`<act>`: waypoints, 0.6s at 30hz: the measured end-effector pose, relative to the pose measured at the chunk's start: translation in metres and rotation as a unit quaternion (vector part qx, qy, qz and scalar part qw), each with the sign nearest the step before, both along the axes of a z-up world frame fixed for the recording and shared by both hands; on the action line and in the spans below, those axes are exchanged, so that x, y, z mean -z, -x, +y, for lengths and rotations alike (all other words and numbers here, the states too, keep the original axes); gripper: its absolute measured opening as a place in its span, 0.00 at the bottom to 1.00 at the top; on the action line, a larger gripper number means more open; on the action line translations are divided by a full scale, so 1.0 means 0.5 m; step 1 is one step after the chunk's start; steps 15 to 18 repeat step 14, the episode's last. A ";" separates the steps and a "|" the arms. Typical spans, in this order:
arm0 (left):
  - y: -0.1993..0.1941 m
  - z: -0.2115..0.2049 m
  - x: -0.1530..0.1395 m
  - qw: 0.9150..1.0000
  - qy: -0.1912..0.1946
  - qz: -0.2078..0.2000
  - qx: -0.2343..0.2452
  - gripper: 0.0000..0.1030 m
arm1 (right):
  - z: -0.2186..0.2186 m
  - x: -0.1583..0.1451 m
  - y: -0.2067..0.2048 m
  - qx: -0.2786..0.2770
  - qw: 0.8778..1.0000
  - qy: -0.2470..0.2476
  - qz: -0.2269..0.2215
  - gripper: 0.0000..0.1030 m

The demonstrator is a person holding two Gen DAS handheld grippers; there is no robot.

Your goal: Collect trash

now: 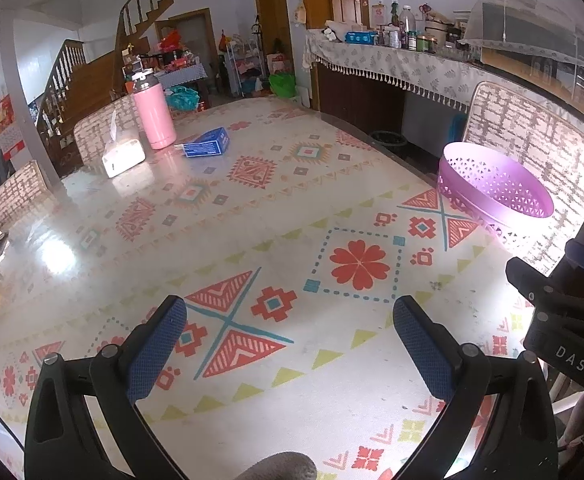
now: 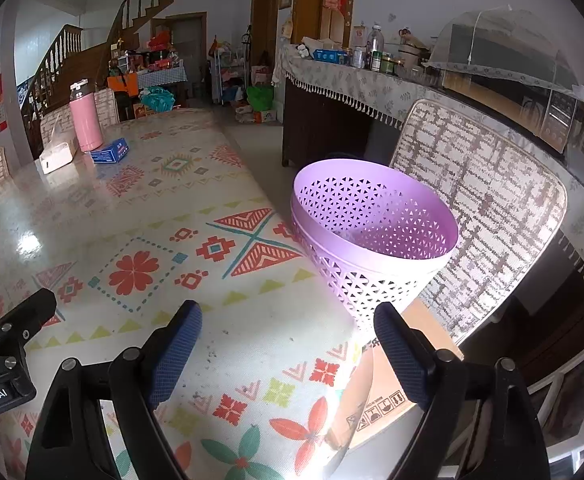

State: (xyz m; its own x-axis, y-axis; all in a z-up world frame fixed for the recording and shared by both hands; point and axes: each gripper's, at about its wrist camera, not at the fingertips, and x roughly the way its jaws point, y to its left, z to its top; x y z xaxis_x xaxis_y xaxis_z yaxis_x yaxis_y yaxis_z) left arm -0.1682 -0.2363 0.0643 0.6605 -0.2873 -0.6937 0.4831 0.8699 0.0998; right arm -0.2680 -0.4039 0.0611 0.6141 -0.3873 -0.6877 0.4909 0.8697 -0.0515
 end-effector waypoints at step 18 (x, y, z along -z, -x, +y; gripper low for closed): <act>-0.002 0.005 0.001 1.000 0.014 0.016 0.003 1.00 | 0.004 0.007 -0.012 -0.006 1.000 -0.005 0.010 0.88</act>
